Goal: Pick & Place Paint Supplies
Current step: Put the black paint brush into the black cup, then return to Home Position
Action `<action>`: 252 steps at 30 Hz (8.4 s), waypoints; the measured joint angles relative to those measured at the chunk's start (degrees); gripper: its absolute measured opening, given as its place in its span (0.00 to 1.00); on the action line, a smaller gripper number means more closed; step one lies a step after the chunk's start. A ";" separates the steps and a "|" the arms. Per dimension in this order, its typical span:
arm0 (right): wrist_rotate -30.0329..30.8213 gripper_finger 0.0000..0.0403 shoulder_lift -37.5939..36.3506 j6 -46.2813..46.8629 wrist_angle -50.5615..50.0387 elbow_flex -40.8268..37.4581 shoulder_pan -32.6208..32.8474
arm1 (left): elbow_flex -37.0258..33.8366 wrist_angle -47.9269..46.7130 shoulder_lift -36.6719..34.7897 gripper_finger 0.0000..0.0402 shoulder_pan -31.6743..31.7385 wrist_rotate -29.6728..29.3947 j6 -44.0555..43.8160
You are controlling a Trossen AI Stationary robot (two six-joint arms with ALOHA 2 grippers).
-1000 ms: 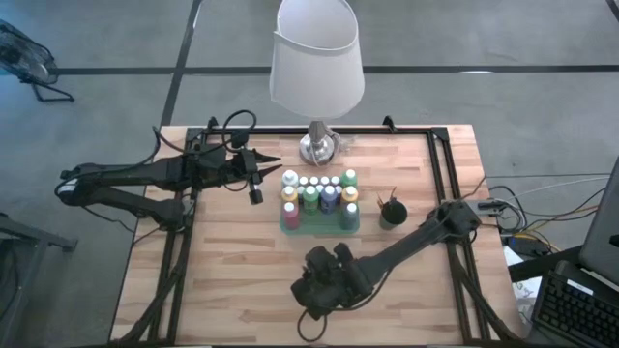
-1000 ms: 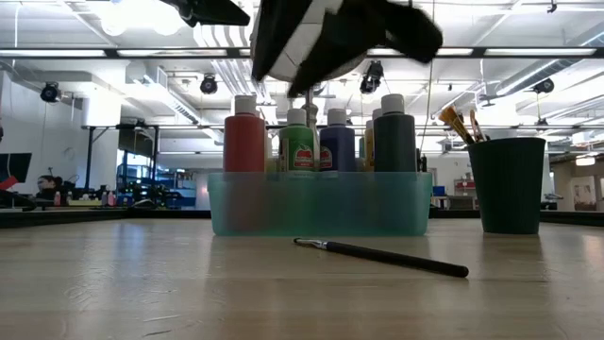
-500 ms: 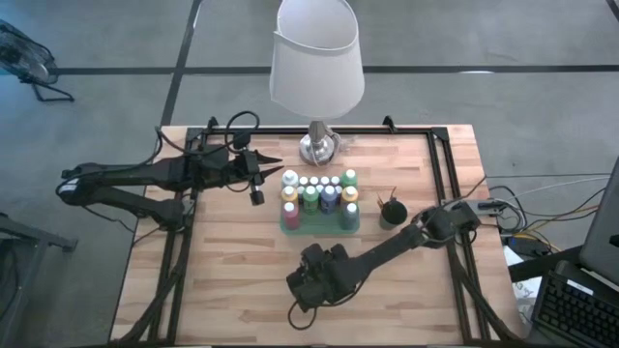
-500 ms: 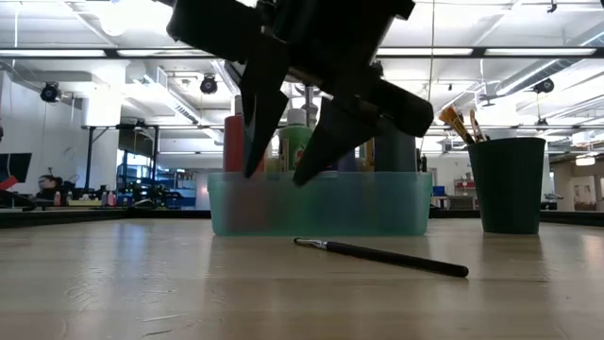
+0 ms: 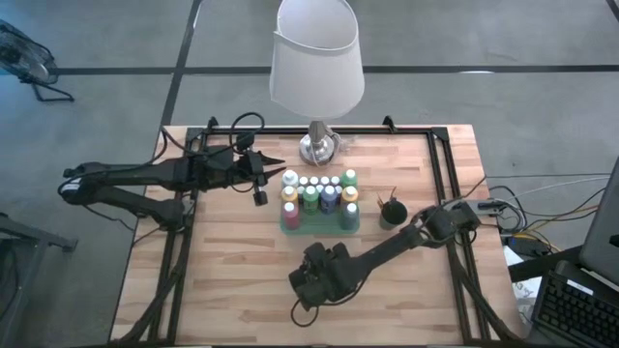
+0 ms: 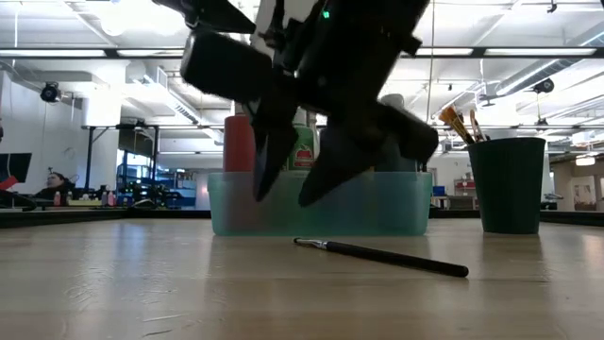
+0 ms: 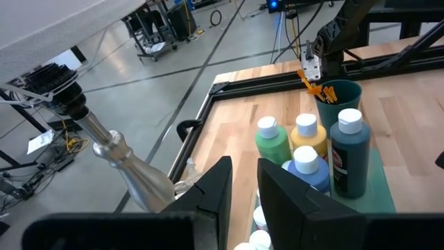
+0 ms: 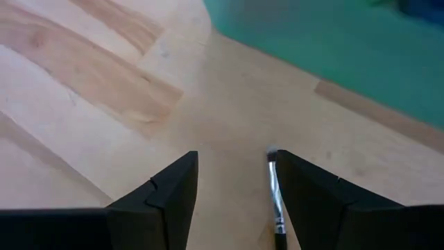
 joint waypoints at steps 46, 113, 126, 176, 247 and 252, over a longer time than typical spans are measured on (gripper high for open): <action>-11.11 0.46 -0.32 -5.04 9.87 -5.74 -4.09 | 0.00 -0.43 -0.50 0.19 3.74 -0.02 0.51; -15.99 0.02 -6.71 -11.62 5.91 -7.09 -2.38 | 0.60 -0.42 -0.76 0.19 3.74 -0.05 1.60; -2.90 0.02 -17.75 6.15 -10.84 -7.07 5.43 | 0.48 -0.67 -0.76 0.19 3.73 -0.06 1.62; 39.15 0.02 -91.27 -61.80 41.07 -73.64 8.87 | -31.16 24.64 -35.00 0.19 4.37 24.48 -23.05; 29.85 0.18 -93.60 -64.51 63.31 -98.26 8.87 | -51.63 17.07 -45.99 0.19 4.37 19.04 -17.71; 30.06 0.34 -93.65 -65.22 63.31 -97.30 8.87 | -51.63 17.04 -45.99 0.19 4.36 19.04 -17.71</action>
